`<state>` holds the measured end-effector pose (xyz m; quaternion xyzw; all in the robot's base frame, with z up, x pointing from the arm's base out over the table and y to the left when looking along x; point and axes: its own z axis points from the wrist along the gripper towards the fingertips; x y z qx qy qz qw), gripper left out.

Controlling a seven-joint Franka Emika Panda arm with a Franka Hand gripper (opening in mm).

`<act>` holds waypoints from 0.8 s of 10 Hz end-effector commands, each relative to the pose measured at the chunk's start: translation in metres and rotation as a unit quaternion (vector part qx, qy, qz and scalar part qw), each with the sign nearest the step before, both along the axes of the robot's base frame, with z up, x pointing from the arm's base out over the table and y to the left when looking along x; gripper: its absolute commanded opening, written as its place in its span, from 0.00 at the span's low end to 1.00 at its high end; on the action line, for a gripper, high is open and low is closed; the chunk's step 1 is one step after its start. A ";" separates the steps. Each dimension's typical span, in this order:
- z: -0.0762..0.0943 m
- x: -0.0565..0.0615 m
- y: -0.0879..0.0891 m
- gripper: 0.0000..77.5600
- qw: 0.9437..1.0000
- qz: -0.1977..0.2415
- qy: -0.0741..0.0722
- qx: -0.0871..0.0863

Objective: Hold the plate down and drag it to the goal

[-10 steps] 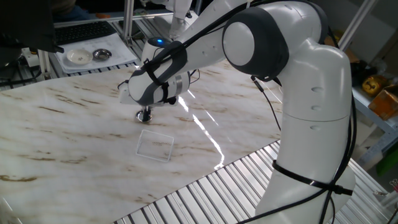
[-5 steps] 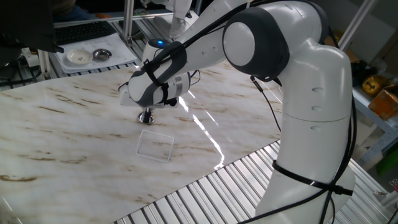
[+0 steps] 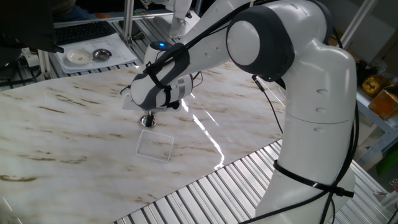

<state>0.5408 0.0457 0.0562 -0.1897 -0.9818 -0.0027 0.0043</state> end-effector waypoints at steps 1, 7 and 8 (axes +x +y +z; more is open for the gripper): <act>-0.002 -0.008 0.000 0.00 1.000 -0.001 0.000 -0.002; -0.010 -0.034 -0.002 0.00 1.000 -0.005 0.010 -0.003; -0.011 -0.035 -0.002 0.00 1.000 -0.005 0.010 -0.003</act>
